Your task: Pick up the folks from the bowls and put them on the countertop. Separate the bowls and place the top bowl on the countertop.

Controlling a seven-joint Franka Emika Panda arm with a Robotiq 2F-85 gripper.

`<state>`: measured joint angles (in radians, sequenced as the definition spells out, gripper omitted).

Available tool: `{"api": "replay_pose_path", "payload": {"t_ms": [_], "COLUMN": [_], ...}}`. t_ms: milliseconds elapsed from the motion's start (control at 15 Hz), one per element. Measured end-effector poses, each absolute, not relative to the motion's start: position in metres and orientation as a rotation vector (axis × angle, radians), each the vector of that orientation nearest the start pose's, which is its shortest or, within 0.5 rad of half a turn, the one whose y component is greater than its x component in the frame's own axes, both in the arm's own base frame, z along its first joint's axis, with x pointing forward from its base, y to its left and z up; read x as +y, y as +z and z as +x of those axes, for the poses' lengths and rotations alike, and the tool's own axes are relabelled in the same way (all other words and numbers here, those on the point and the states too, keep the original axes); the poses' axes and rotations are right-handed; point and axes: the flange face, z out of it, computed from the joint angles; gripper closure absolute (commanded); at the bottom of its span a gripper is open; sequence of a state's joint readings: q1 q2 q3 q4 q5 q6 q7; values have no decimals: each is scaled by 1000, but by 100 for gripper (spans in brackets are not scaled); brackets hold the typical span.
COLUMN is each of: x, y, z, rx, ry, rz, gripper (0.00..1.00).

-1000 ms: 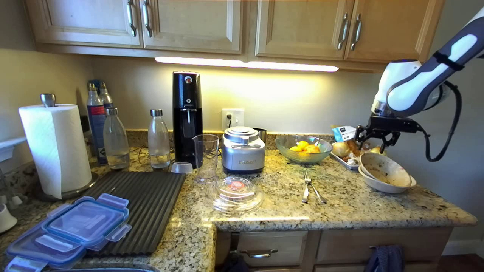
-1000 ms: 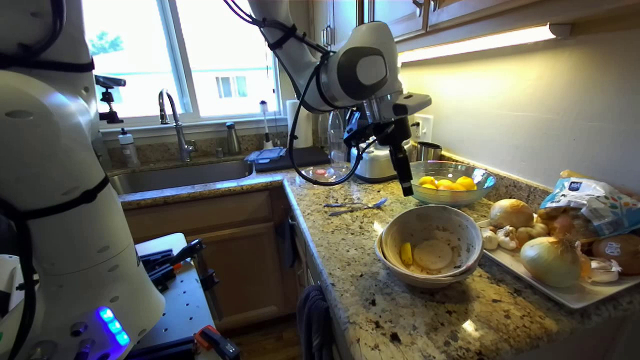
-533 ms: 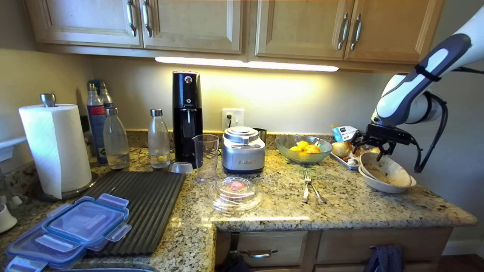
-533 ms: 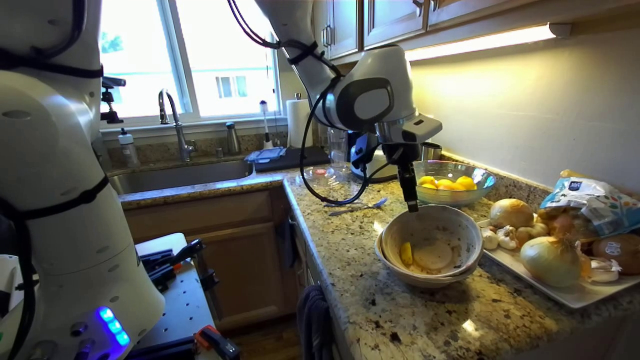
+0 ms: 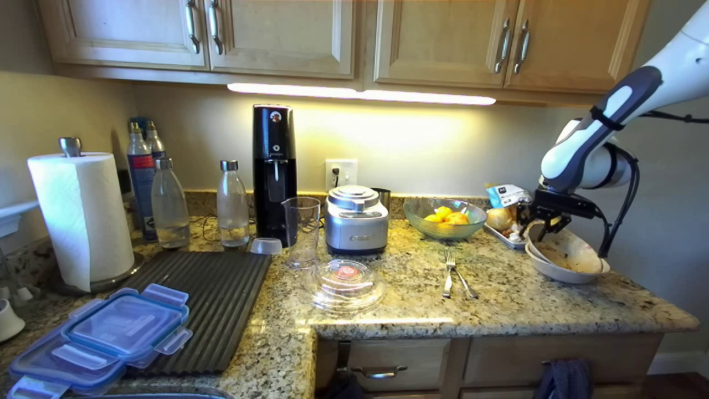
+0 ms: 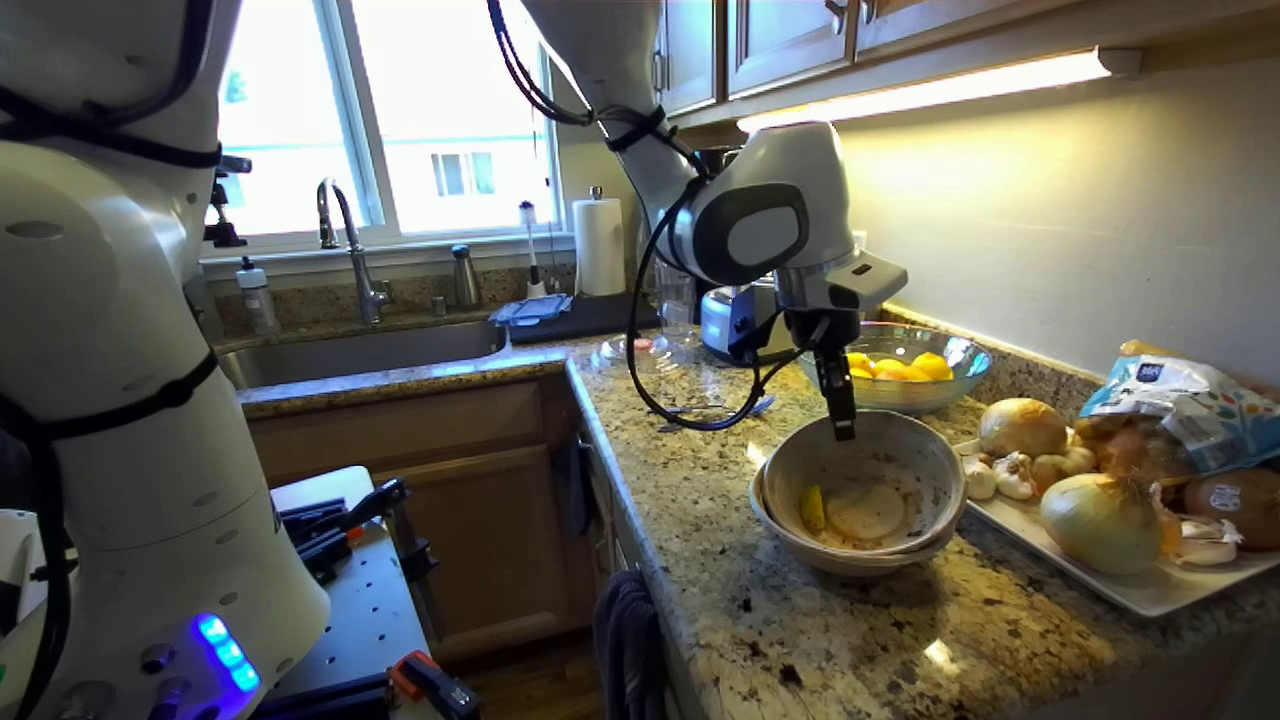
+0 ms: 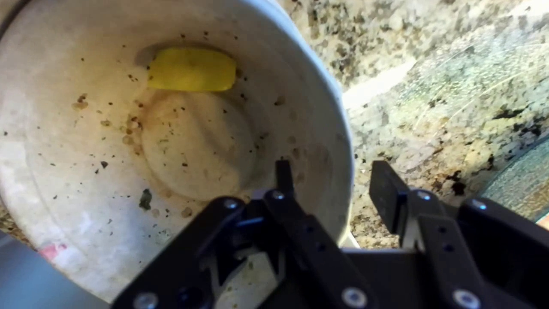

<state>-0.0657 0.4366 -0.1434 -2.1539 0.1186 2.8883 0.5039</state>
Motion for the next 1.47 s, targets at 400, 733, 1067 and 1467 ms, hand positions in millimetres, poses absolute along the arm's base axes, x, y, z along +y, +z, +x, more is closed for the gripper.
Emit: {"api": "replay_pose_path", "payload": {"t_ms": [400,733,1067,1467], "x": [-135,-129,-118,-102], "y": [213,221,234,240], "z": [588,592,595,586], "rx": [1161,1105,930,671], "ry": [-458,-489,-532,-404], "rz": [-2866,-2907,-3075,-3381], "gripper": [93,94,93,93]}}
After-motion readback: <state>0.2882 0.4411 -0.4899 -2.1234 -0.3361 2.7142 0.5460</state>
